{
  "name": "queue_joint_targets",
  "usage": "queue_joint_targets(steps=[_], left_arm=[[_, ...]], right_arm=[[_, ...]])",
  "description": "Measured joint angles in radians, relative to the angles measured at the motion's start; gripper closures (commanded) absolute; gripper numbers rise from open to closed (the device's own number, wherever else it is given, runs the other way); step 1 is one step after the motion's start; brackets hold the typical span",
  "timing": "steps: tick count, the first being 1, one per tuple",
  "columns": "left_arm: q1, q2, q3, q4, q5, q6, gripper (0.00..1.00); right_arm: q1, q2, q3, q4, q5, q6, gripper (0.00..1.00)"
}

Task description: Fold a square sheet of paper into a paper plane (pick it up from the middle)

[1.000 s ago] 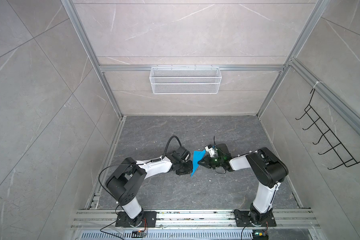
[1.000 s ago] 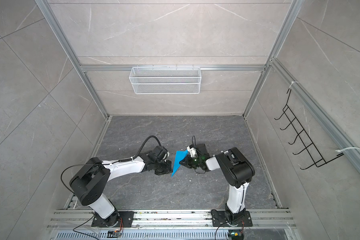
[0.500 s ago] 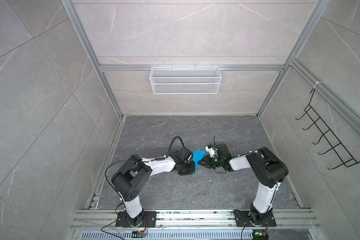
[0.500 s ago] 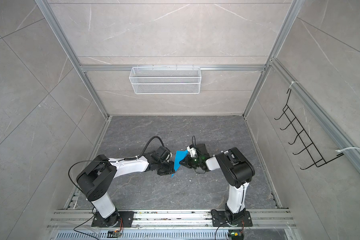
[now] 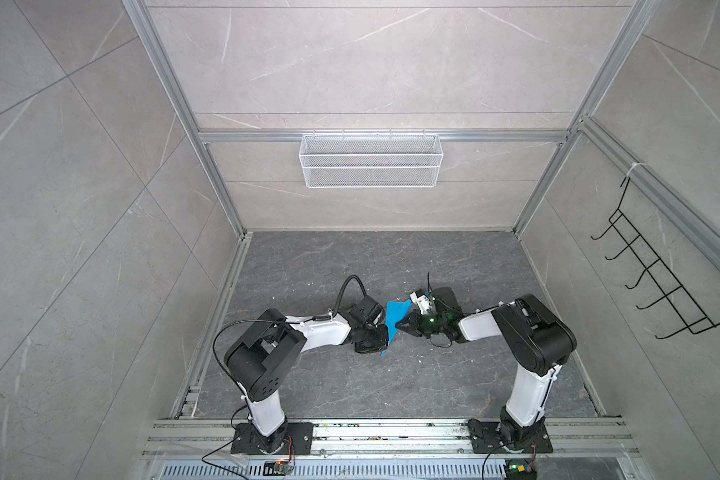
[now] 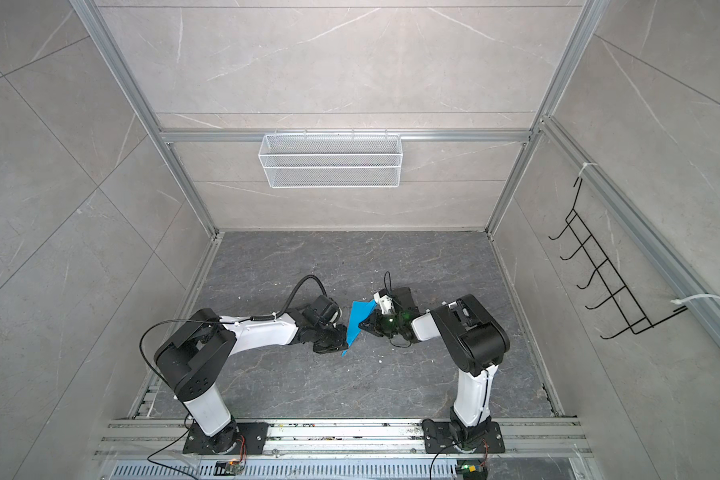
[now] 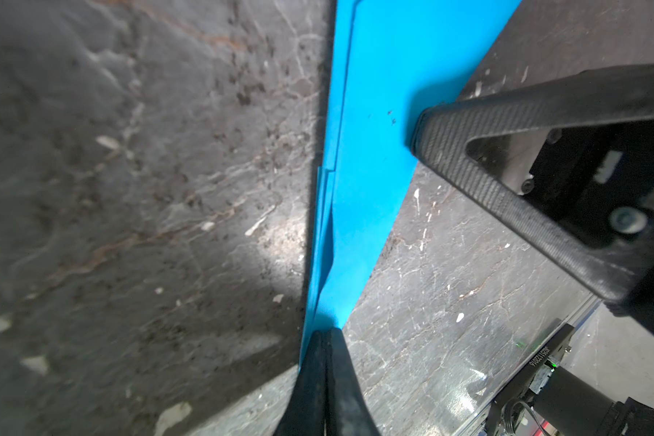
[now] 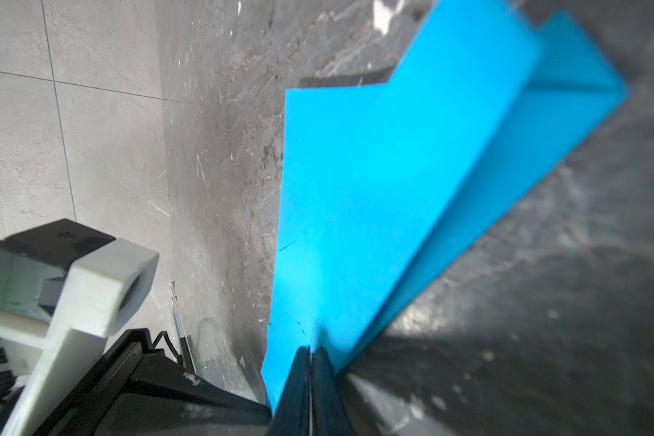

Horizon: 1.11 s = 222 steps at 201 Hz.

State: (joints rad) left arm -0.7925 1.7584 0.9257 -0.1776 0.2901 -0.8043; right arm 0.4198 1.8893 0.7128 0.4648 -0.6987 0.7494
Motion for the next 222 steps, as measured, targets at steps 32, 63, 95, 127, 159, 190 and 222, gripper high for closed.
queue_joint_targets(steps=[32, 63, 95, 127, 159, 190, 222], left_arm=[[-0.001, -0.003, -0.007, 0.010, 0.000, -0.011, 0.94], [-0.009, -0.010, -0.018, 0.019, -0.006, -0.020, 0.97], [-0.022, -0.015, -0.019, 0.016, -0.034, -0.020, 1.00], [-0.026, -0.015, -0.019, 0.013, -0.055, -0.020, 1.00], [-0.027, -0.015, -0.018, 0.008, -0.058, -0.019, 1.00], [-0.029, -0.015, -0.017, 0.003, -0.061, -0.019, 1.00], [-0.030, -0.015, -0.017, 0.003, -0.064, -0.019, 1.00]], right_arm=[[0.000, 0.000, 0.000, 0.000, 0.000, 0.000, 0.90], [0.000, 0.000, 0.000, 0.000, -0.001, 0.002, 0.90], [0.000, -0.004, 0.000, 0.003, -0.003, 0.003, 0.90], [0.009, -0.056, -0.005, -0.025, -0.001, -0.019, 0.91], [0.074, -0.112, -0.005, -0.056, -0.001, -0.067, 0.91], [0.120, -0.111, -0.009, -0.088, 0.003, -0.095, 0.91], [0.126, -0.078, -0.009, -0.095, 0.003, -0.115, 0.92]])
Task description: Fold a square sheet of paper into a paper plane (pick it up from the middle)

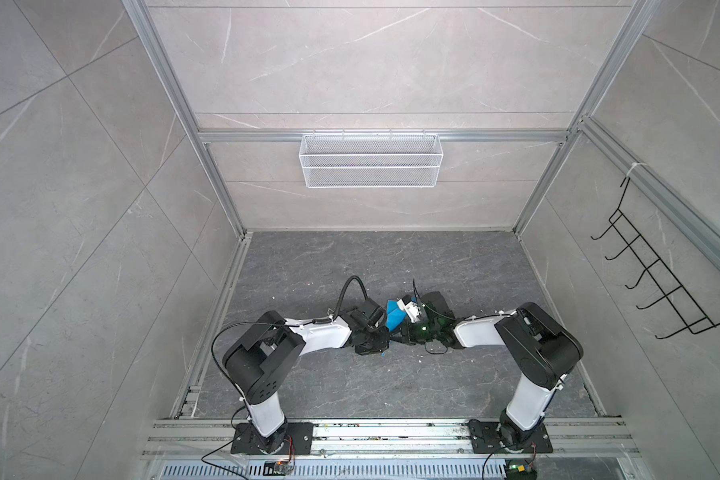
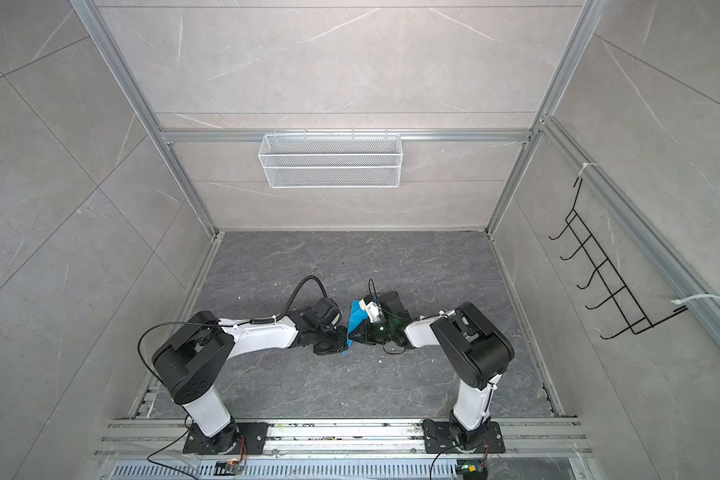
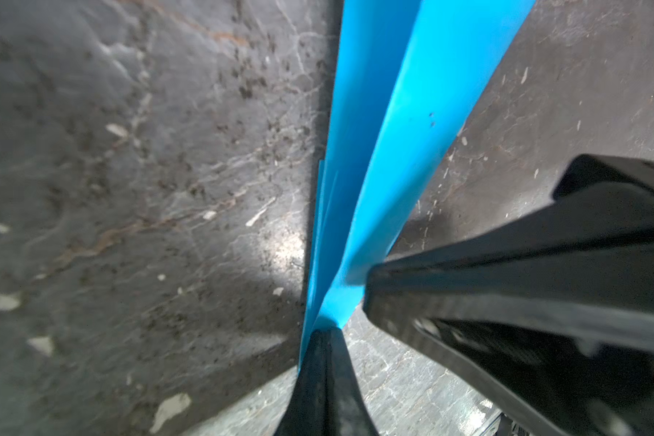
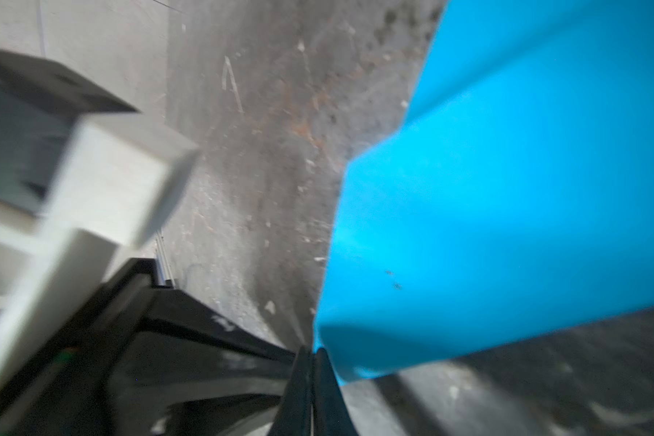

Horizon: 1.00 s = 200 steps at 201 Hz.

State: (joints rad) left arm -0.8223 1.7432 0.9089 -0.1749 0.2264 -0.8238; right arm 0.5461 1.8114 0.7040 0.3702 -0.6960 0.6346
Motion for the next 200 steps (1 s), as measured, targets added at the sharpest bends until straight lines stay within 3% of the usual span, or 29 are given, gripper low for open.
queue_joint_targets(steps=[106, 200], left_arm=[[-0.003, -0.011, 0.000, -0.013, -0.005, 0.001, 1.00], [-0.021, -0.053, -0.014, -0.135, 0.018, 0.025, 1.00]], right_arm=[[-0.001, 0.058, 0.000, 0.057, -0.015, -0.003, 0.92], [-0.001, 0.065, 0.009, 0.056, -0.014, -0.003, 0.92]])
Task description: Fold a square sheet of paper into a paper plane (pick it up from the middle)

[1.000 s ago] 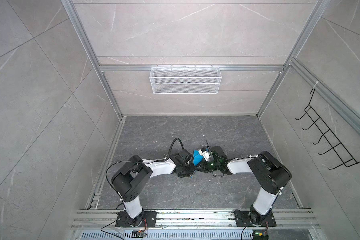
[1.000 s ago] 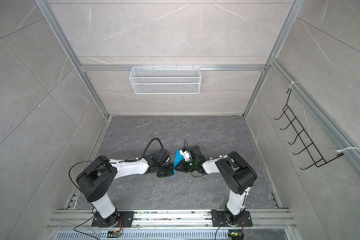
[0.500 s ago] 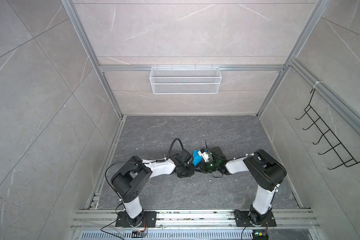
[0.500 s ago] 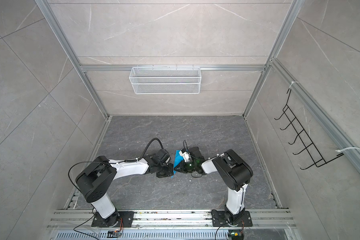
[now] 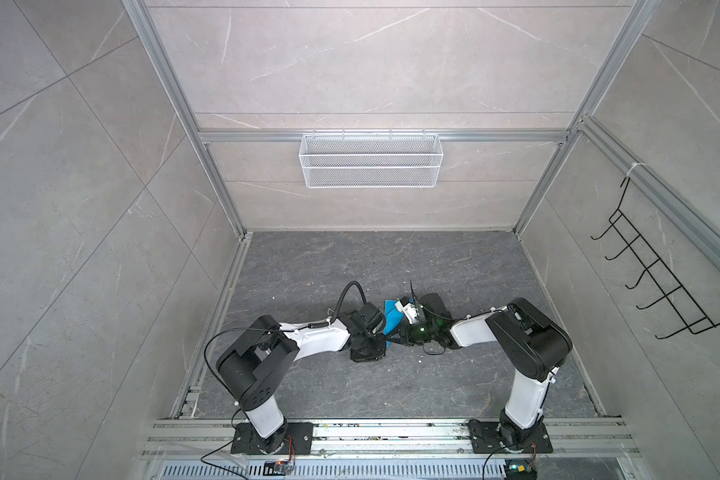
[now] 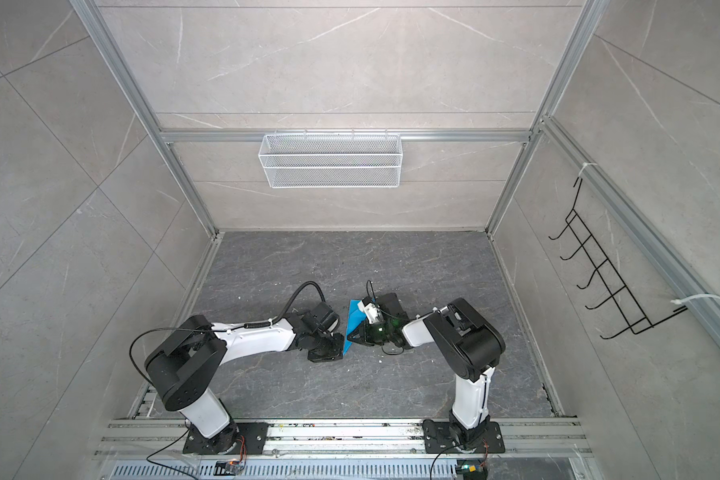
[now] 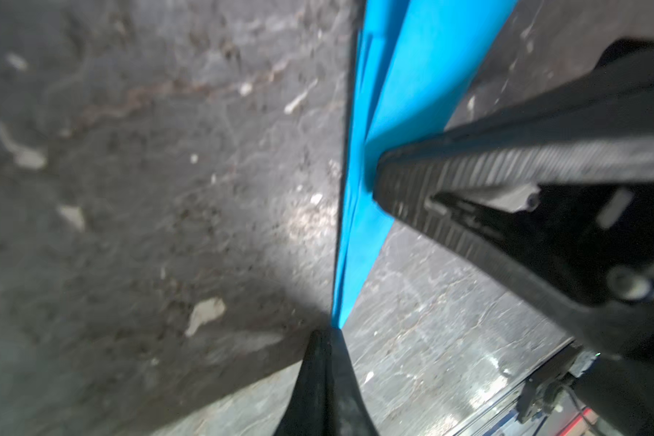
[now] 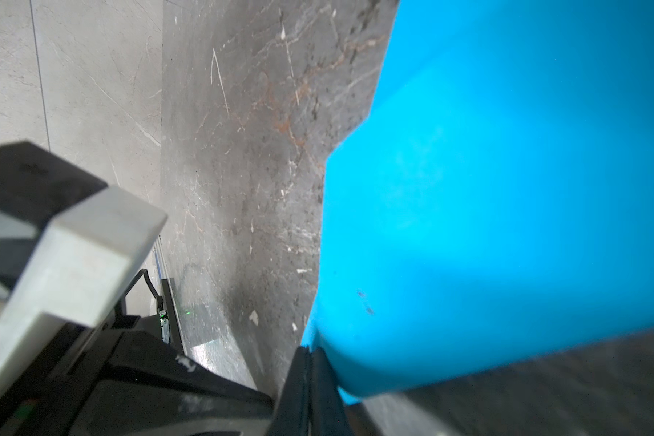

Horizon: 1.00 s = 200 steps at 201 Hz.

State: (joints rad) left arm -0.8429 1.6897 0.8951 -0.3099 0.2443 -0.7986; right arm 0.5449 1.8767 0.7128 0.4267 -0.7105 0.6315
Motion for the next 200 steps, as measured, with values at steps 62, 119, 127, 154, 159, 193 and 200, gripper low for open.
queue_joint_targets(steps=[62, 119, 127, 154, 159, 193, 200], left_arm=[[-0.003, -0.054, 0.066, -0.052, -0.053, 0.044, 1.00], [-0.003, 0.050, 0.121, -0.025, -0.050, 0.060, 1.00], [-0.003, 0.065, 0.125, -0.027, -0.050, 0.066, 1.00], [-0.003, 0.097, 0.135, -0.029, -0.035, 0.078, 1.00], [-0.003, 0.099, 0.136, -0.028, -0.033, 0.079, 1.00], [-0.003, 0.103, 0.137, -0.031, -0.031, 0.088, 1.00], [-0.004, 0.103, 0.136, -0.034, -0.032, 0.089, 1.00]], right_arm=[[0.001, 0.001, 0.002, 0.001, 0.004, 0.004, 0.92], [0.001, 0.001, 0.001, 0.005, 0.007, 0.024, 0.92], [0.001, 0.001, 0.001, 0.006, 0.007, 0.027, 0.92], [0.001, 0.001, 0.000, 0.009, 0.007, 0.030, 0.92], [0.001, 0.001, 0.000, 0.009, 0.007, 0.031, 0.92], [0.001, 0.001, -0.002, 0.013, 0.008, 0.034, 0.92], [0.001, 0.001, -0.002, 0.013, 0.008, 0.034, 0.92]])
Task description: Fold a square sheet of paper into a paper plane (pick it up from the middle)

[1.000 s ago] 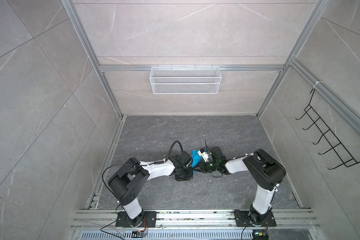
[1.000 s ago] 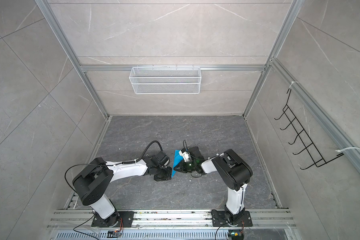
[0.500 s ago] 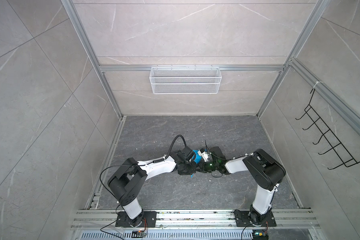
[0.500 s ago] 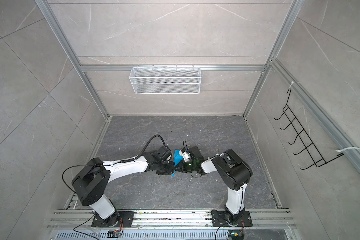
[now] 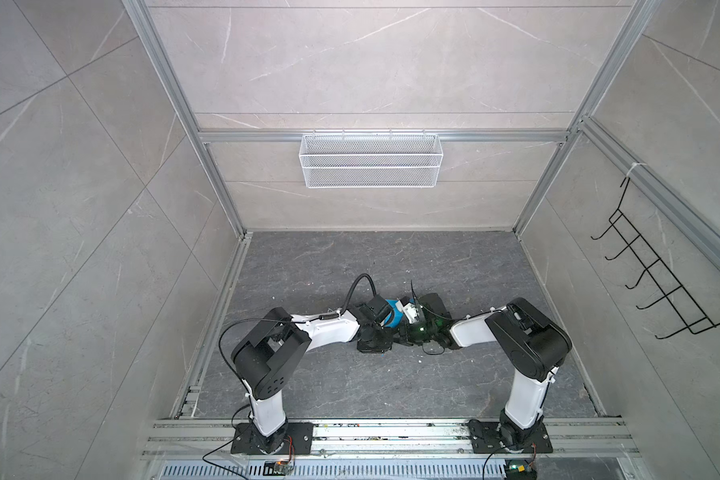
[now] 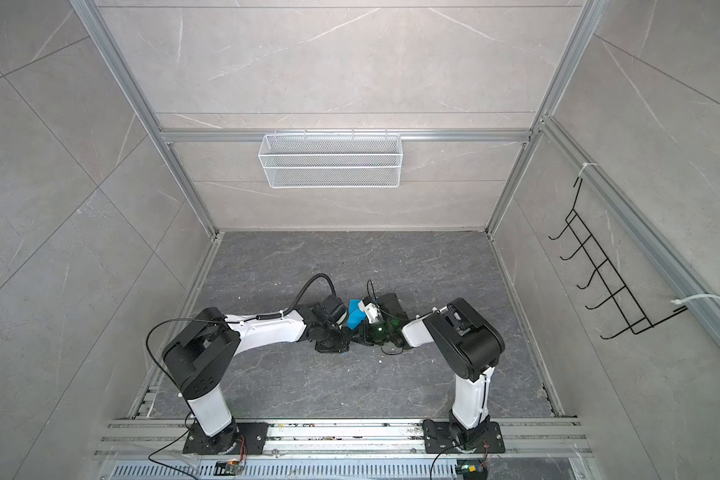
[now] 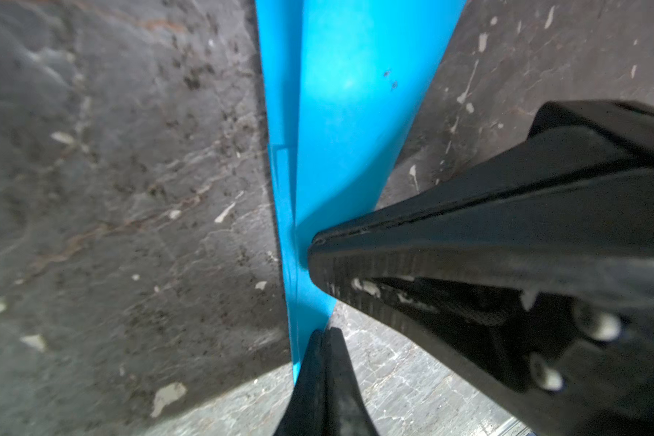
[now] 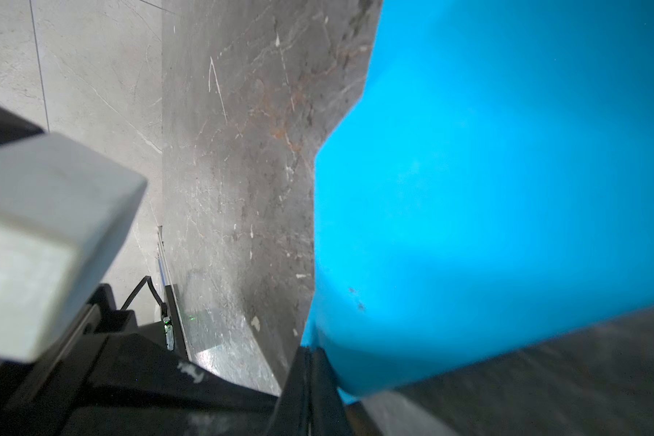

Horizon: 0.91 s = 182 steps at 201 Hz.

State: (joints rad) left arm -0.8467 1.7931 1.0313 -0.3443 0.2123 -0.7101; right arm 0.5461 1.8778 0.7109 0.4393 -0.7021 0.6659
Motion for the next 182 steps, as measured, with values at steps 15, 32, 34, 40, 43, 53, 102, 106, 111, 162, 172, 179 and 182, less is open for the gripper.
queue_joint_targets(steps=[15, 32, 34, 40, 43, 53, 102, 106, 111, 162, 172, 179, 182], left_arm=[[0.000, -0.001, -0.004, -0.003, 0.000, 0.000, 1.00], [0.000, -0.009, -0.017, 0.000, 0.000, 0.000, 1.00], [0.000, -0.011, -0.019, 0.000, 0.000, 0.001, 1.00], [0.000, -0.018, -0.026, -0.001, 0.001, 0.002, 1.00], [0.000, -0.023, -0.031, -0.001, 0.001, 0.003, 1.00], [0.000, -0.036, -0.043, -0.016, 0.005, 0.006, 1.00], [0.002, -0.091, -0.062, -0.099, 0.002, 0.031, 1.00], [0.003, -0.099, -0.062, -0.102, -0.003, 0.031, 1.00], [0.006, -0.109, -0.063, -0.102, -0.005, 0.031, 1.00], [0.090, -0.280, -0.173, -0.023, -0.086, -0.016, 0.93], [0.109, -0.316, -0.217, 0.011, -0.103, -0.040, 0.91], [0.122, -0.337, -0.246, 0.032, -0.107, -0.056, 0.90], [0.126, -0.346, -0.259, 0.041, -0.108, -0.063, 0.90]], right_arm=[[0.000, 0.000, 0.000, 0.000, 0.001, 0.003, 0.92], [0.001, 0.000, 0.000, 0.000, 0.002, 0.008, 0.92], [0.001, 0.000, 0.000, 0.000, 0.002, 0.008, 0.92], [0.001, 0.000, 0.000, 0.000, 0.002, 0.011, 0.92], [0.001, 0.000, 0.000, 0.000, 0.002, 0.012, 0.92], [0.001, 0.000, 0.000, 0.000, 0.002, 0.015, 0.92], [0.010, 0.000, -0.024, 0.061, 0.026, 0.078, 0.91], [0.011, -0.001, -0.027, 0.068, 0.029, 0.082, 0.91], [0.016, -0.001, -0.031, 0.080, 0.038, 0.099, 0.91], [0.151, -0.016, -0.037, 0.145, 0.237, 0.265, 0.90], [0.184, -0.019, -0.032, 0.144, 0.282, 0.303, 0.90], [0.202, -0.019, -0.027, 0.141, 0.306, 0.322, 0.90], [0.209, -0.019, -0.024, 0.141, 0.316, 0.331, 0.90]])
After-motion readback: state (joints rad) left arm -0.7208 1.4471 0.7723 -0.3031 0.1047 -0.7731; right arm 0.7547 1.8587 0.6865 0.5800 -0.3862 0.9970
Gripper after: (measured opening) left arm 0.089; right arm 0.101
